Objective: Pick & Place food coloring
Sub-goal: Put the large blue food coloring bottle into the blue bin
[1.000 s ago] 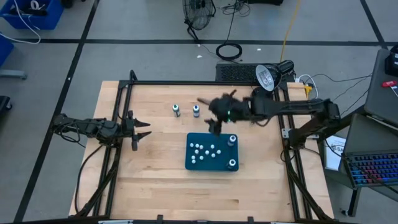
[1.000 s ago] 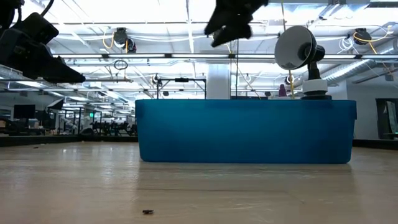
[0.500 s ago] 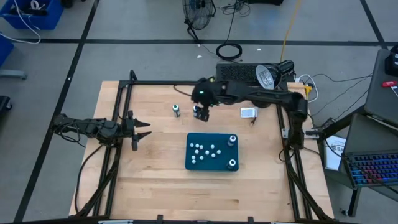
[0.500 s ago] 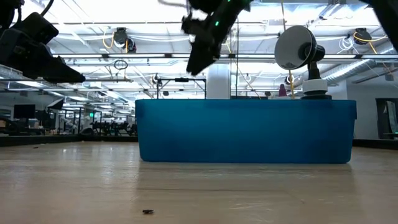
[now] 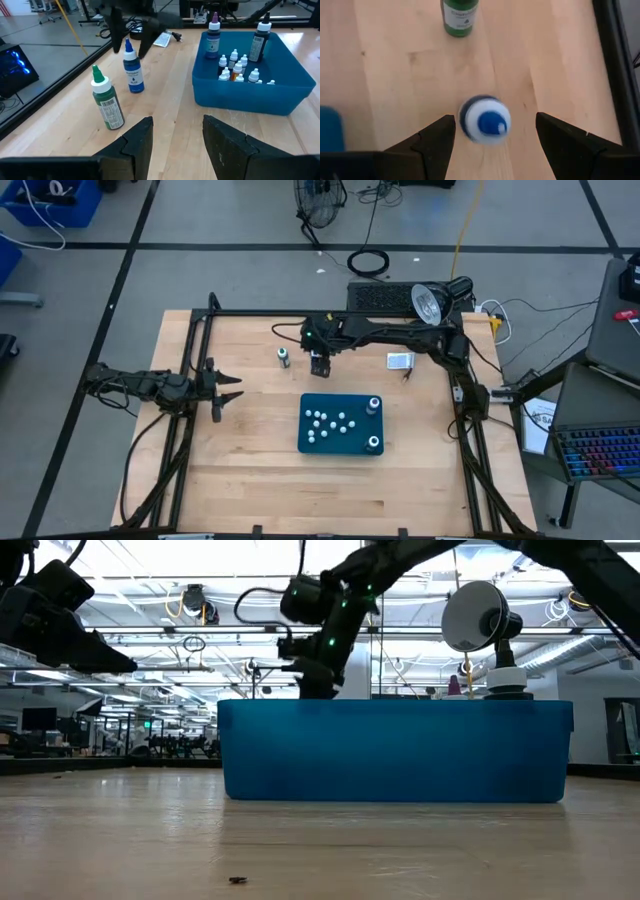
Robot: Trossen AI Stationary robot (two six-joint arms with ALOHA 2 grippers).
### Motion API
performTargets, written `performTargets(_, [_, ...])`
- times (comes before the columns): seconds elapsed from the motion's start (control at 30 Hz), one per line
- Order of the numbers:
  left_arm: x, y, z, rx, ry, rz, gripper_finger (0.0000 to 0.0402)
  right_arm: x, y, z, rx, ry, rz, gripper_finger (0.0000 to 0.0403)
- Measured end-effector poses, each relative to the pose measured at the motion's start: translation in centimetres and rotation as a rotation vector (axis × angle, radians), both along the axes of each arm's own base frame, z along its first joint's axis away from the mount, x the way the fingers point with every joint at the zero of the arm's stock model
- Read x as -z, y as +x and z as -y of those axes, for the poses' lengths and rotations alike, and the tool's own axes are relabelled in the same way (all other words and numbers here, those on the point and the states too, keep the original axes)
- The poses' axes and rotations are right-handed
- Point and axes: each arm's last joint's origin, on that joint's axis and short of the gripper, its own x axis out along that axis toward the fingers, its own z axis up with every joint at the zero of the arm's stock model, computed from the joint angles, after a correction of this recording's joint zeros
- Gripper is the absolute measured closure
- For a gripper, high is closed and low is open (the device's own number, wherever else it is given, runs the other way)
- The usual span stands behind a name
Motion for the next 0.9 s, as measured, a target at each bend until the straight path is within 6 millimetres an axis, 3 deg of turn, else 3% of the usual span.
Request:
performTargets(0.23, [0.0, 0.0, 0.0, 0.0, 0.0, 0.0, 0.0227, 1.8, 0.9, 0.2, -0.02, 0.02, 0.006, 0.014])
performTargets(0.47, [0.0, 0.0, 0.0, 0.0, 0.0, 0.0, 0.0227, 2.1, 0.8, 0.7, -0.009, 0.021, 0.002, 0.0147])
performTargets(0.6, [0.0, 0.0, 0.0, 0.0, 0.0, 0.0, 0.0227, 2.1, 0.6, 1.0, 0.026, 0.034, 0.006, 0.0182])
performTargets(0.77, [0.0, 0.0, 0.0, 0.0, 0.0, 0.0, 0.0226, 2.3, 0.3, 1.4, 0.031, 0.036, -0.009, 0.0268])
performTargets(0.9, [0.0, 0.0, 0.0, 0.0, 0.0, 0.0, 0.0227, 1.8, 0.1, 1.0, 0.005, 0.027, -0.022, 0.0278])
